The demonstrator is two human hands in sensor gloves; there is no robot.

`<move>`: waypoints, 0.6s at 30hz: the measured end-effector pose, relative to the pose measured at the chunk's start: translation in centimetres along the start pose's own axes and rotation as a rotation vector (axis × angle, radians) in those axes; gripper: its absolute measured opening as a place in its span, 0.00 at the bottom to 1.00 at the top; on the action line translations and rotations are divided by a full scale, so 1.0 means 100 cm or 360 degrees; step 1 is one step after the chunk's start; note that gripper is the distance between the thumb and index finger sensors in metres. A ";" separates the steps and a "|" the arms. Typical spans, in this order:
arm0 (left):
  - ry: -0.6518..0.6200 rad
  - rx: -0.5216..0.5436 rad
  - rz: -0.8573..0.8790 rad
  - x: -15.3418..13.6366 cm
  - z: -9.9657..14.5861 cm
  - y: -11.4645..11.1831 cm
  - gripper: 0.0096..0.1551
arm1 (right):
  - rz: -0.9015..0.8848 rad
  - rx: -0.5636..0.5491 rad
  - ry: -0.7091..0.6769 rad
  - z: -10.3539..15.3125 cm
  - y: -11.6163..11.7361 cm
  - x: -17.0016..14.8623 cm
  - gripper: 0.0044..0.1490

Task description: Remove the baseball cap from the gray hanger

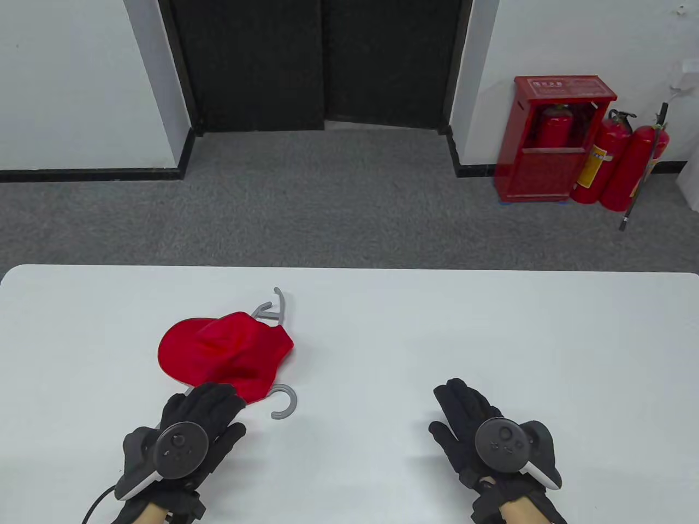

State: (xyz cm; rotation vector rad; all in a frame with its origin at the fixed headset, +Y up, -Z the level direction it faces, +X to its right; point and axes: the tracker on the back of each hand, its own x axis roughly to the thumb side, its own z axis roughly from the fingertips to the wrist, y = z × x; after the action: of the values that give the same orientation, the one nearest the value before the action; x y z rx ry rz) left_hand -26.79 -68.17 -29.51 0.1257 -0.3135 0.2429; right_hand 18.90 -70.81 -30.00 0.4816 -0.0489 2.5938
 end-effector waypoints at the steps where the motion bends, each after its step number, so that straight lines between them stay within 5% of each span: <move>1: 0.0005 -0.0015 0.0005 0.000 0.000 0.000 0.32 | 0.0001 0.0004 -0.0002 0.000 0.000 0.000 0.44; 18: 0.0025 -0.0050 0.0029 -0.003 -0.001 -0.001 0.31 | -0.0038 -0.0013 0.0009 0.000 -0.001 -0.002 0.43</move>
State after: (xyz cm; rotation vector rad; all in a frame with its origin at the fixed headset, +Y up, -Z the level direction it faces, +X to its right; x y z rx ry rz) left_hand -26.98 -68.29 -29.71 0.0899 -0.3029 0.2569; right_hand 19.10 -70.80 -30.06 0.4692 -0.0513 2.5704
